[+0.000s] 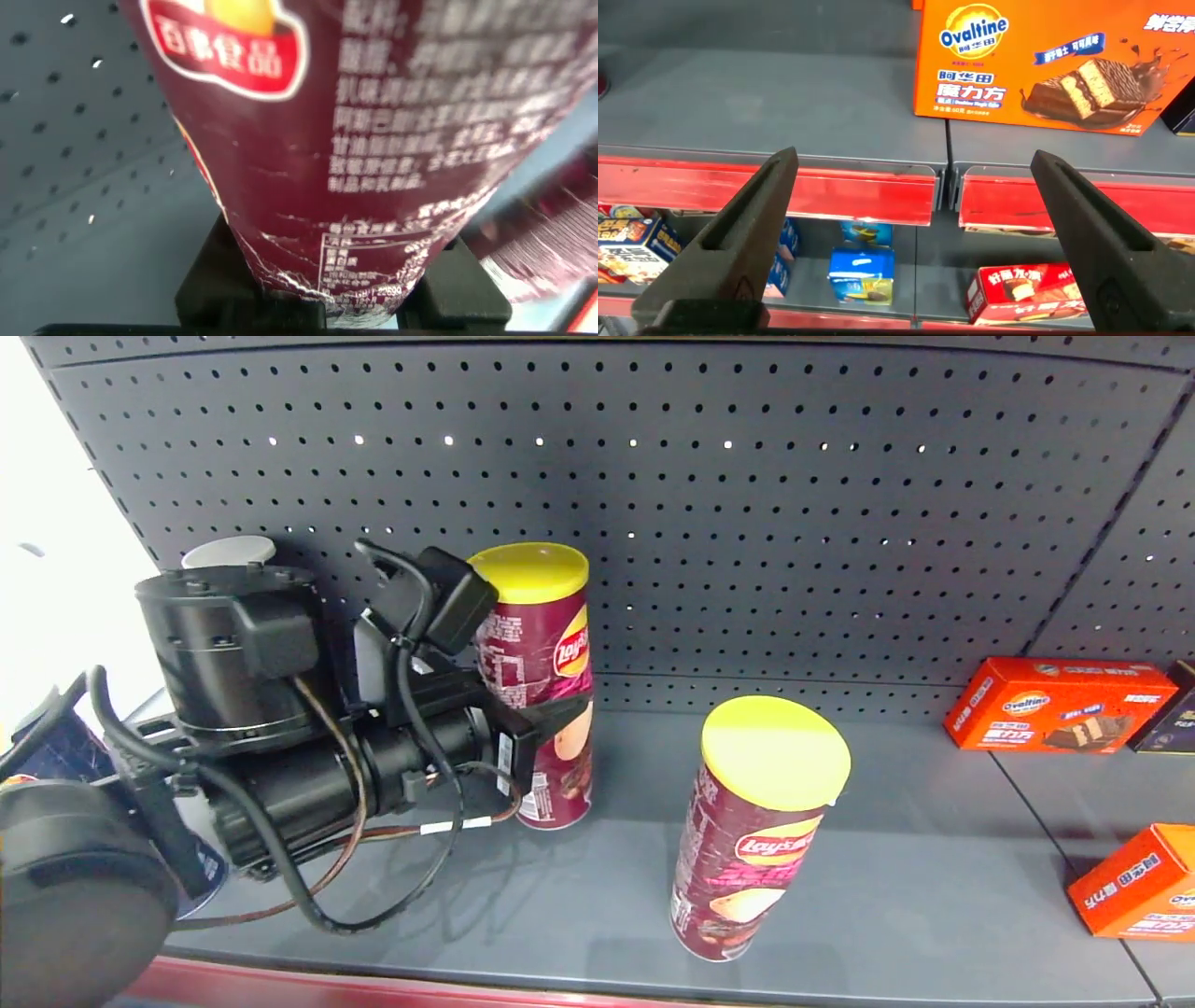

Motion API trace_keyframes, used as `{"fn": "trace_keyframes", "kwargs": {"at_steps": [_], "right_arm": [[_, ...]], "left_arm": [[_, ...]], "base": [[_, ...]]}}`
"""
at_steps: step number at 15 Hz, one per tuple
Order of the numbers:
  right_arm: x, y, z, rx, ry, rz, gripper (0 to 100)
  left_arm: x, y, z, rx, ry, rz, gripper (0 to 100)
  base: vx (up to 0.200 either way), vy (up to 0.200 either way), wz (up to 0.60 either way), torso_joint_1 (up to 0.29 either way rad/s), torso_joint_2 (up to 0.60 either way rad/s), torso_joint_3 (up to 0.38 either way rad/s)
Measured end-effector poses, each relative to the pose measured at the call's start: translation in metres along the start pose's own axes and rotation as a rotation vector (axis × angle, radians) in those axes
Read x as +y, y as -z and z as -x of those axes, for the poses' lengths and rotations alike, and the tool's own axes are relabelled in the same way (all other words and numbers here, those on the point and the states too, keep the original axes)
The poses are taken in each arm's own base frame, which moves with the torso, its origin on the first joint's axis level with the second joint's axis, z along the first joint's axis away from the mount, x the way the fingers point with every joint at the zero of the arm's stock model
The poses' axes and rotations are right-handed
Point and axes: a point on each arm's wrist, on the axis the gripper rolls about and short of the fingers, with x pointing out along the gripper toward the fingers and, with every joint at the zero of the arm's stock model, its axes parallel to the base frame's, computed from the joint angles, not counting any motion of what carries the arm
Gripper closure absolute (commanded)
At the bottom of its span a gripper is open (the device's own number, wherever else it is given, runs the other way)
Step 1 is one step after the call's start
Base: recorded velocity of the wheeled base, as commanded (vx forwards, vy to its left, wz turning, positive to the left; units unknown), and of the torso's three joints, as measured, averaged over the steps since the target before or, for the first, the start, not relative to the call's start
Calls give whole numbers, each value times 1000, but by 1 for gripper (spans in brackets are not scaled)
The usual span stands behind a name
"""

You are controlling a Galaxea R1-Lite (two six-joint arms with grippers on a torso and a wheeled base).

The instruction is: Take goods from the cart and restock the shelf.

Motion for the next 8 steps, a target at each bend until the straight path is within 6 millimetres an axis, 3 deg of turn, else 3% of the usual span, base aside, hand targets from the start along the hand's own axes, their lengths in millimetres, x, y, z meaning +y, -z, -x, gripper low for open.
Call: {"fn": "trace_keyframes", "kwargs": {"at_steps": [8], "right_arm": [[0,0,0,0,0,0,0]], "left_arm": [[7,2,-73,-67,27,-19,100]], "base": [[0,0,0,0,0,0]]}}
